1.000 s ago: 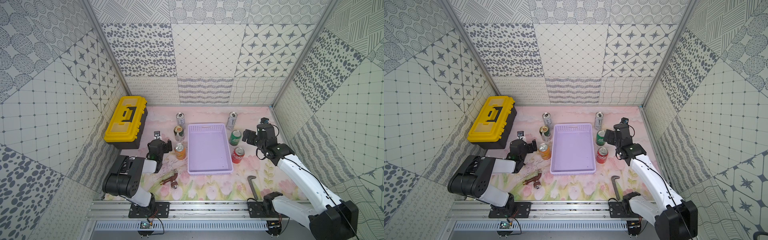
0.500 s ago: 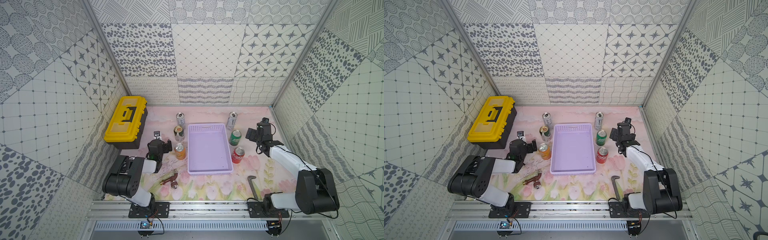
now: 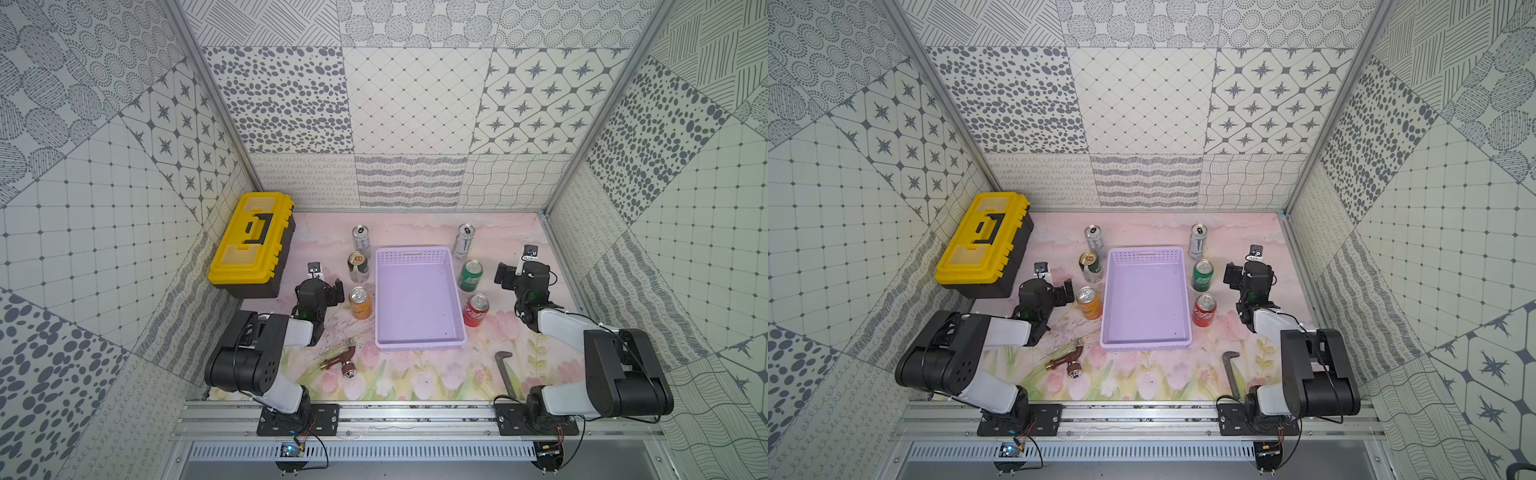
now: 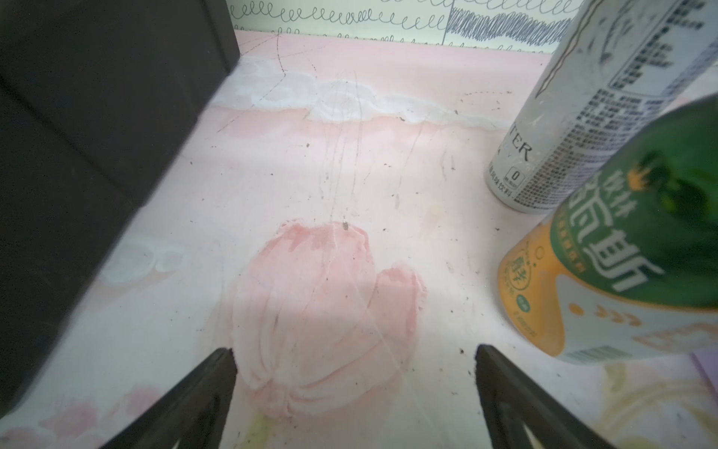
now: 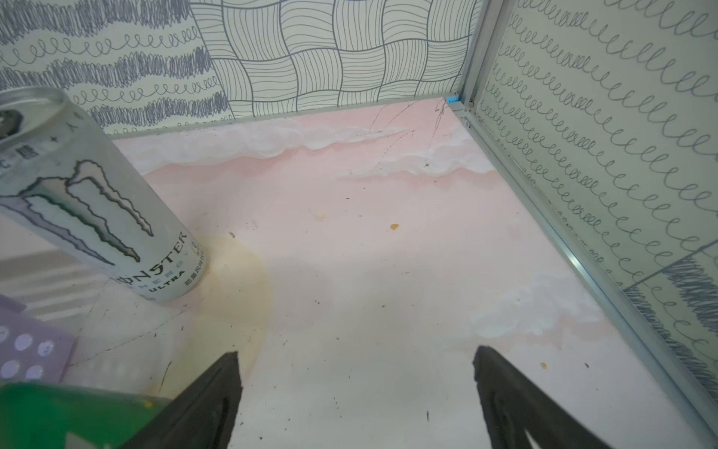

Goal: Take out the drinks from the basket
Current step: Reset both arms

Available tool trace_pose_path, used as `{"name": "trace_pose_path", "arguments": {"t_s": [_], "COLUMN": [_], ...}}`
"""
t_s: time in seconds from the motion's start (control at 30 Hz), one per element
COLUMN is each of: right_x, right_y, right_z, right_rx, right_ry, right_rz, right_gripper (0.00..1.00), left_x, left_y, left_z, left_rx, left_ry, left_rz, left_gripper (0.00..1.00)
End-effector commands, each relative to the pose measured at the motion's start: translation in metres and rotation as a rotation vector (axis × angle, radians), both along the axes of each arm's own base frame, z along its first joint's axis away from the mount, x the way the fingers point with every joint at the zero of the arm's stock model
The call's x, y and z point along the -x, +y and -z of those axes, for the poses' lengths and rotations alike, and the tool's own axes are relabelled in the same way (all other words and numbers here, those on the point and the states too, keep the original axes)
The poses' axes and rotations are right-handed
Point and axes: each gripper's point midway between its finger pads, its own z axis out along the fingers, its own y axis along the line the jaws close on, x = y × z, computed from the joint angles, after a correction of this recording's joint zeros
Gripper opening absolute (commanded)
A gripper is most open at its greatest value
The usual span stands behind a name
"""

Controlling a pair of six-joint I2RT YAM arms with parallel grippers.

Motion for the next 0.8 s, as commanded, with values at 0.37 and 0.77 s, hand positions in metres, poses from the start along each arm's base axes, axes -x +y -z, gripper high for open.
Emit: {"name": "trace_pose_path", "arguments": {"t_s": [0.37, 0.77], "right_x": [-0.004, -0.004], "right_y": [0.011, 0.011], "right_z": [0.009, 0.009], "right_rx": [0.005, 0.005], "right_ry": [-0.130, -0.130], "right_rz": [-0.076, -0.077], "right_gripper": [0.97, 0.97], "left_x": [-0.008, -0.008], "left_y": [-0.002, -0.002], "left_z": [-0.015, -0.015], "left_rx": [0.007, 0.006], "left_ry": [-0.068, -0.068], "left_rz": [0.013, 0.013], "left_gripper": [1.00, 1.00]}}
